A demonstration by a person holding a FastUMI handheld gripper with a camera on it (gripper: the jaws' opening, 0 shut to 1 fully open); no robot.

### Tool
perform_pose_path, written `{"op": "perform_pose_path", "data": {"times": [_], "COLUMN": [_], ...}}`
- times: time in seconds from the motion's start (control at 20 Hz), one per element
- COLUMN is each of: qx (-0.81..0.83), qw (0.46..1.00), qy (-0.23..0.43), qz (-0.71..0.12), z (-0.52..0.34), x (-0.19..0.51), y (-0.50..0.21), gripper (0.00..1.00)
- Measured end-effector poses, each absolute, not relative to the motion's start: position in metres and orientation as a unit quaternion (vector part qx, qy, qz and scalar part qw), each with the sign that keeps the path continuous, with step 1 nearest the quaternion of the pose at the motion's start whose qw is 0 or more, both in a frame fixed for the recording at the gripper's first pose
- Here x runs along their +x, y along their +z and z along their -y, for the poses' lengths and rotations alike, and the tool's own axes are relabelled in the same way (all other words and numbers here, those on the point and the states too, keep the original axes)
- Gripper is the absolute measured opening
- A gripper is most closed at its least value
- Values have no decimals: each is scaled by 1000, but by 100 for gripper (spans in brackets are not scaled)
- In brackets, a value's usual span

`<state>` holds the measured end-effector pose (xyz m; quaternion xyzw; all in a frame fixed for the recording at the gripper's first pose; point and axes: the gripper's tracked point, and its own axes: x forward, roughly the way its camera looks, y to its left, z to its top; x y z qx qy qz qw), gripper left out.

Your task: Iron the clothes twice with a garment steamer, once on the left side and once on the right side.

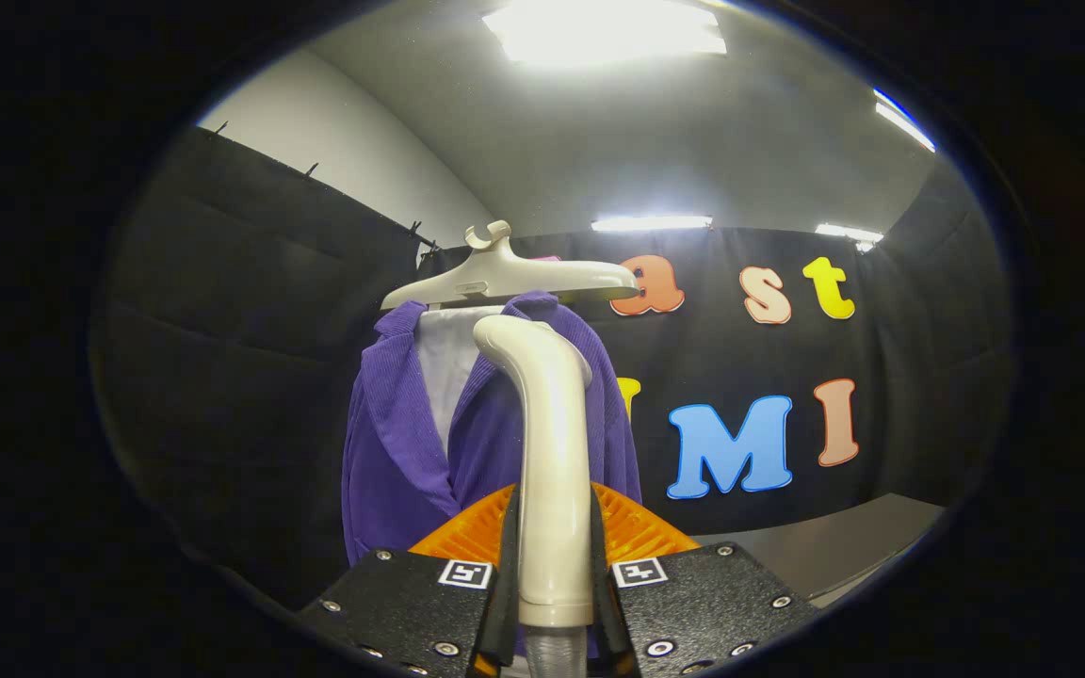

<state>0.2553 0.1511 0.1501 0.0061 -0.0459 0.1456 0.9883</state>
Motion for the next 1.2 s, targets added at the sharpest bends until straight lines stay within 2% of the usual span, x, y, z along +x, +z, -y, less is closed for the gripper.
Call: {"op": "perform_pose_path", "data": {"times": [1.2], "qx": [-18], "qw": [984], "qy": [143], "qz": [-103], "z": [-151], "x": [194], "y": [-6], "gripper": [32]}}
